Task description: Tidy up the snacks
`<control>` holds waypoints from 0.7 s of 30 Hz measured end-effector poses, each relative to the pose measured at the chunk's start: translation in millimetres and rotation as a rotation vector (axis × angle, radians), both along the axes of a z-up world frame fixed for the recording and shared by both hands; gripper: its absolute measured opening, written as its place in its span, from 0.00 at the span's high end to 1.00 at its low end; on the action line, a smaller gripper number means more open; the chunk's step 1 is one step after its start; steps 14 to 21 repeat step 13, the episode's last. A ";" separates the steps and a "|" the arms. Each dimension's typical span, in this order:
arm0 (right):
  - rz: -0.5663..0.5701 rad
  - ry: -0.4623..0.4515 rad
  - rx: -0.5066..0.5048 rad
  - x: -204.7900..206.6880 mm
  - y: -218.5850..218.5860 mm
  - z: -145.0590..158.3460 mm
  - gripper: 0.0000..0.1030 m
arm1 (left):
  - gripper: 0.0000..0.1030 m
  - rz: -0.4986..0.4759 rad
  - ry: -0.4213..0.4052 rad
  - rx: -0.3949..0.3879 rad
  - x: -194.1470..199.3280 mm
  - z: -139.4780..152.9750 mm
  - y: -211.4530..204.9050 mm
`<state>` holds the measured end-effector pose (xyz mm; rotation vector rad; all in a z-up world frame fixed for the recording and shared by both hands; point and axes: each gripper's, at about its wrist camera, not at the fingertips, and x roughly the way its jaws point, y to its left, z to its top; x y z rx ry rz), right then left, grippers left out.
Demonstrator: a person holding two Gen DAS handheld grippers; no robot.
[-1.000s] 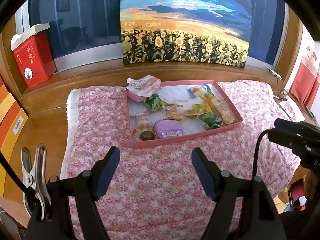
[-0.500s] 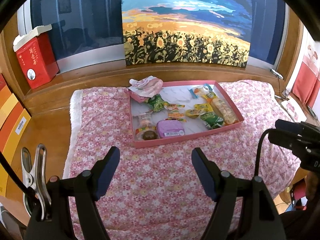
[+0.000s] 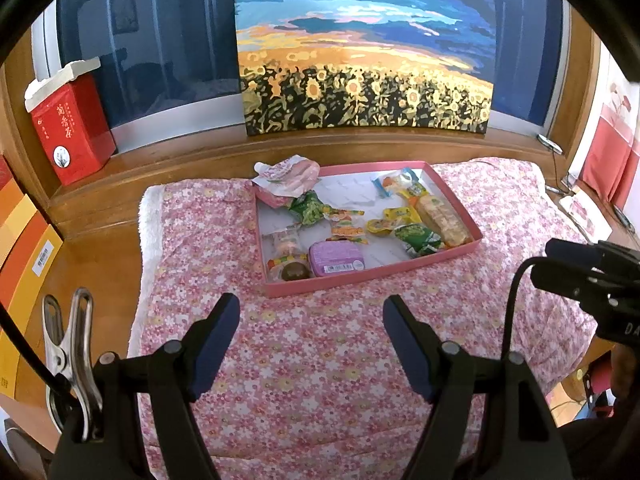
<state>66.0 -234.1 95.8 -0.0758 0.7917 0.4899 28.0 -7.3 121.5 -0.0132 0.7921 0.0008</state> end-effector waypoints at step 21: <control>-0.018 0.025 0.004 -1.1 -6.6 -6.1 0.41 | 0.23 -0.021 0.016 0.002 0.6 -4.0 -4.9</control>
